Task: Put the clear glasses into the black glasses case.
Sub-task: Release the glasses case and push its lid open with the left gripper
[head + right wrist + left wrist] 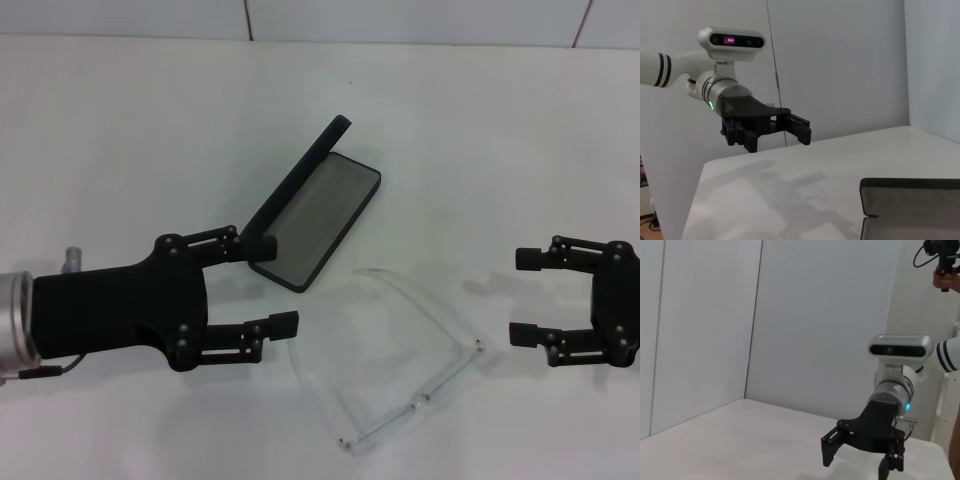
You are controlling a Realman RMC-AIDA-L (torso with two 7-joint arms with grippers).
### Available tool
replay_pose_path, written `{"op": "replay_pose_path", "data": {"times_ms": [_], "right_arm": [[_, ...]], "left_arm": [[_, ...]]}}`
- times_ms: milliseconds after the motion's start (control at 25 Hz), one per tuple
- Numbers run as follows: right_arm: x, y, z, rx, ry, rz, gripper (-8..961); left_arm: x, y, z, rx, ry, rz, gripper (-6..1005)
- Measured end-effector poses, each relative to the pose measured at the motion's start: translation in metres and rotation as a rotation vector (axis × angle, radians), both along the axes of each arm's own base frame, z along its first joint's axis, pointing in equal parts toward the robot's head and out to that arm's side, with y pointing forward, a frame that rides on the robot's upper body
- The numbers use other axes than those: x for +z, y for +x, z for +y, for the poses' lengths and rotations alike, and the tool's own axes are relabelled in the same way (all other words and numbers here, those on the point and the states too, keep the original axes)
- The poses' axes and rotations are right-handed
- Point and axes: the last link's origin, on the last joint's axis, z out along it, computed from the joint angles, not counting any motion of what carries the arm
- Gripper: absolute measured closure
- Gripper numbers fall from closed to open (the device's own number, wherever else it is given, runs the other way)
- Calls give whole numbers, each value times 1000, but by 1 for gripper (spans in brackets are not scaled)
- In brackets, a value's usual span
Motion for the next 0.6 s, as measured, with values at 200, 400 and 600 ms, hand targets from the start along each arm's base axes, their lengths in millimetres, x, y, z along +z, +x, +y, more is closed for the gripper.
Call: {"op": "replay_pose_path", "data": {"times_ms": [200,400,600], "right_arm": [[-2,-1,0,-1,-1,5,125],[-4,-1,0,-6,3,6,125],[-5,-2,1,-8,4,6,125]], "left_arm": [[0,1,1,-3,1,-1,181],[-1,0,0,3,-1,-5,182],[-4,-2,0,17,-13,-16,182]]}}
